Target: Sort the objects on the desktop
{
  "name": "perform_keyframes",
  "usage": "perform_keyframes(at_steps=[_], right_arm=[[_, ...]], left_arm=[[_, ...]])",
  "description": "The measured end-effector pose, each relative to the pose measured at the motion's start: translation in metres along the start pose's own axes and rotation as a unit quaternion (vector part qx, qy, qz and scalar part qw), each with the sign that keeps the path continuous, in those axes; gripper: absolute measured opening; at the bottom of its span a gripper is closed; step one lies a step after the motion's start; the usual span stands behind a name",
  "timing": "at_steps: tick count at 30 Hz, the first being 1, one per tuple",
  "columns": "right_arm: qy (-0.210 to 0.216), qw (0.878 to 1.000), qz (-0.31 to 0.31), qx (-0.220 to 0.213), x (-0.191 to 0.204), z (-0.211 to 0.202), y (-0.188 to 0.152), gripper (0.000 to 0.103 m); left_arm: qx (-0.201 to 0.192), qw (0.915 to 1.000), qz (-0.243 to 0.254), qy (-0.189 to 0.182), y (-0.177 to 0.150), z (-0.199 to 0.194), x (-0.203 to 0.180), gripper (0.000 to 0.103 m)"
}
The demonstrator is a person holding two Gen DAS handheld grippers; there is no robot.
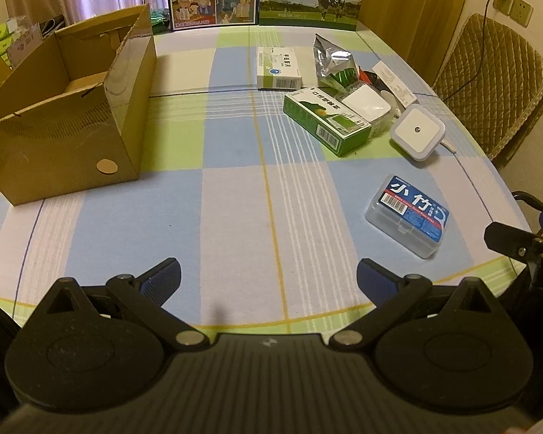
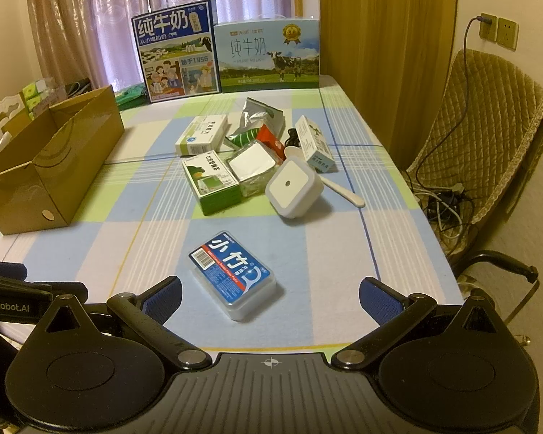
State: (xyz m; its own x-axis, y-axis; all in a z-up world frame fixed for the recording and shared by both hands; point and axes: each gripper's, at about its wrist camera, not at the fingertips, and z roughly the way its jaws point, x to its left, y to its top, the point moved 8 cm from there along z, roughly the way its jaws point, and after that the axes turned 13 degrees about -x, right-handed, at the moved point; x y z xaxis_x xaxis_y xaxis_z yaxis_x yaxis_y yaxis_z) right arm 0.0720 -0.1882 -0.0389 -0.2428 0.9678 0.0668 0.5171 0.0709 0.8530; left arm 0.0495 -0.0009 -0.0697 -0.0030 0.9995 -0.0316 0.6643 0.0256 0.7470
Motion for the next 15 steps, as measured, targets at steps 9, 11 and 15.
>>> perform_keyframes(at_steps=[9,11,15], right_arm=[[-0.001,1.0,-0.001,0.001,0.0,0.0,0.0,0.101],[-0.001,1.0,-0.001,0.001,0.0,0.0,0.0,0.101],[-0.003,1.0,-0.004,0.003,0.001,0.001,-0.001,0.101]], left_arm=[[0.001,0.9995,0.022,0.024,0.001,0.001,0.005,0.102],[0.008,0.9991,0.032,0.027,-0.001,0.002,0.006,0.102],[0.032,0.9979,0.05,0.028,-0.009,0.008,0.006,0.102]])
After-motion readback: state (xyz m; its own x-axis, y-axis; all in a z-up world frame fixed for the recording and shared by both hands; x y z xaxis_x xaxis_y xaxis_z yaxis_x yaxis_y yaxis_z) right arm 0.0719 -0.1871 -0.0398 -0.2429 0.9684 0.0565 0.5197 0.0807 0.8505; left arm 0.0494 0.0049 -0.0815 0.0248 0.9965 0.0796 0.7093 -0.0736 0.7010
